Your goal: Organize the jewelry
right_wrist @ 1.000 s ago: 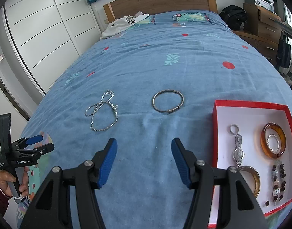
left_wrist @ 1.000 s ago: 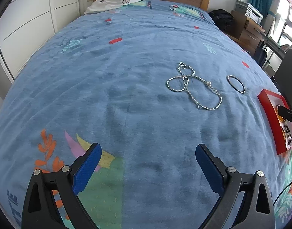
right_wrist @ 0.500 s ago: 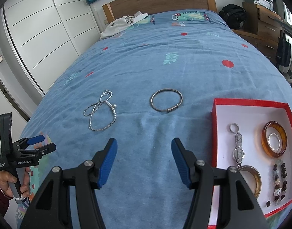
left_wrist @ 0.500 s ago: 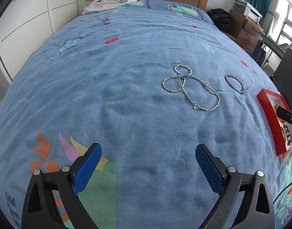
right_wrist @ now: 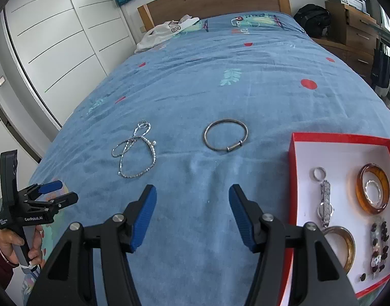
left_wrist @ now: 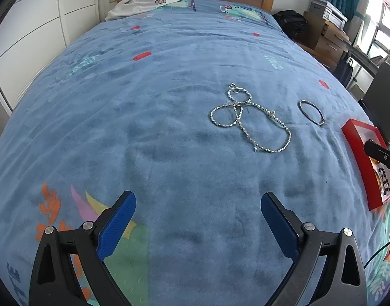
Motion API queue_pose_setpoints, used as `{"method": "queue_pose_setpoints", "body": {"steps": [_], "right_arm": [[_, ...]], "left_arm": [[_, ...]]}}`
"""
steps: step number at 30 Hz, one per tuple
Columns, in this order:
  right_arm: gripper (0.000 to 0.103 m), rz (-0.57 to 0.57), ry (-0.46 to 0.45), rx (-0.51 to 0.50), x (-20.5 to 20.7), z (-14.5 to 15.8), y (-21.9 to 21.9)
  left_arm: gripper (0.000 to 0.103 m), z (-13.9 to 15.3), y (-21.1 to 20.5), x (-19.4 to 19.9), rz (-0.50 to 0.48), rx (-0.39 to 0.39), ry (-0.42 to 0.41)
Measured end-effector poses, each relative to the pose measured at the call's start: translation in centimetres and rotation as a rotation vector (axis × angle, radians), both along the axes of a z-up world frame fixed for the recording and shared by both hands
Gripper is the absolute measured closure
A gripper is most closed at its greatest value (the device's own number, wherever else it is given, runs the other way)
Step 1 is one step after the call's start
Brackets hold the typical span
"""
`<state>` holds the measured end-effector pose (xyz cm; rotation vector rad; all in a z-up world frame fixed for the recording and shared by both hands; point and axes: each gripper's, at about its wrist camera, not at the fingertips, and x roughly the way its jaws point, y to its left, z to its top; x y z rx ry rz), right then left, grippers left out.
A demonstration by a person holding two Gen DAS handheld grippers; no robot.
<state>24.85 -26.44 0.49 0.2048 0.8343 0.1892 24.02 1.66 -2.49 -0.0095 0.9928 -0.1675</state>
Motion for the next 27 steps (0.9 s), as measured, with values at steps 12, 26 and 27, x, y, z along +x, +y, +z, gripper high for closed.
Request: {"method": "queue_pose_setpoints", "body": {"steps": [12,26,27], "right_arm": [[0.045,-0.017,-0.01,0.0,2.1,-0.3,-0.3],[0.045,-0.032,-0.01,0.003,4.2,-1.0,-0.6],[0.045,-0.034,-0.011,0.004,4.3,-1.0,-0.7]], "left_arm": [[0.006,0.0,-1.3,2.5,-0.023,-0.019,-0.015],[0.006,-0.2,-3.0,6.5,-0.053,-0.04,-0.038],[0.006,-0.3,-3.1,6.7,-0.055,-0.04,-0.04]]}}
